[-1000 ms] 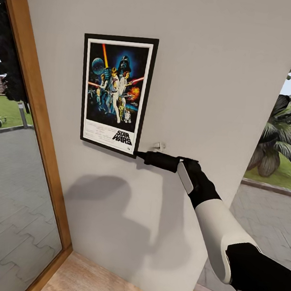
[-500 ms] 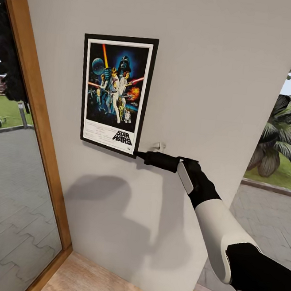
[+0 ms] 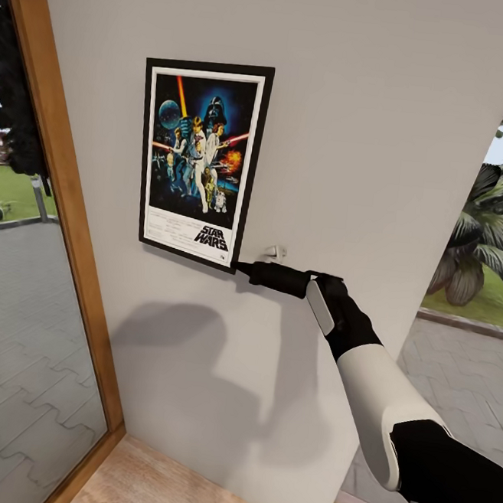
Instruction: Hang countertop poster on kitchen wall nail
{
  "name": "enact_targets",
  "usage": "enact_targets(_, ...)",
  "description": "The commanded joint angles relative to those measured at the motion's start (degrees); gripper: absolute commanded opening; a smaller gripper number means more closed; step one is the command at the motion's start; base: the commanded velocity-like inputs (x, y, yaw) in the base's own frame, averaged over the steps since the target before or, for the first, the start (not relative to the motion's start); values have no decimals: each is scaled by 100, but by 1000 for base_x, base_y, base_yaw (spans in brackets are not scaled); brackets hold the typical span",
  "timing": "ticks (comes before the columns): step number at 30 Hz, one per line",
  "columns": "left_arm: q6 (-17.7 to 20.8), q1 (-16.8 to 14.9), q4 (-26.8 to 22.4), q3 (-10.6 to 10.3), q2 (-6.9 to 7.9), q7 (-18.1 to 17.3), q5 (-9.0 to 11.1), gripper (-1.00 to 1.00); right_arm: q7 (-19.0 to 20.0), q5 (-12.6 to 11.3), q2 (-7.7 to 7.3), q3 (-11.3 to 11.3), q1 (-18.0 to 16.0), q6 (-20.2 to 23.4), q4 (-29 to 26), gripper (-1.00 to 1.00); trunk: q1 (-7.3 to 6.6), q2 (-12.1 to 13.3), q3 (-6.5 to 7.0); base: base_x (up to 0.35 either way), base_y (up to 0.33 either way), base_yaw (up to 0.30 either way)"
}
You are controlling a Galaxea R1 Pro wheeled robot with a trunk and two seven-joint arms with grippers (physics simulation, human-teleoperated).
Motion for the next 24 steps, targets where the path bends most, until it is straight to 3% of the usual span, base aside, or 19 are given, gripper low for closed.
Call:
enact_targets(1, -32, -2, 6, 45, 0, -14, -45, 100, -5, -51, -1, 3, -2, 45, 0, -100, 2, -4, -2, 0, 0, 0)
enact_targets(24, -33, -2, 6, 45, 0, -11, -45, 100, -5, -51, -1, 3, -2, 48, 11, -100, 2, -4, -2, 6, 0, 0)
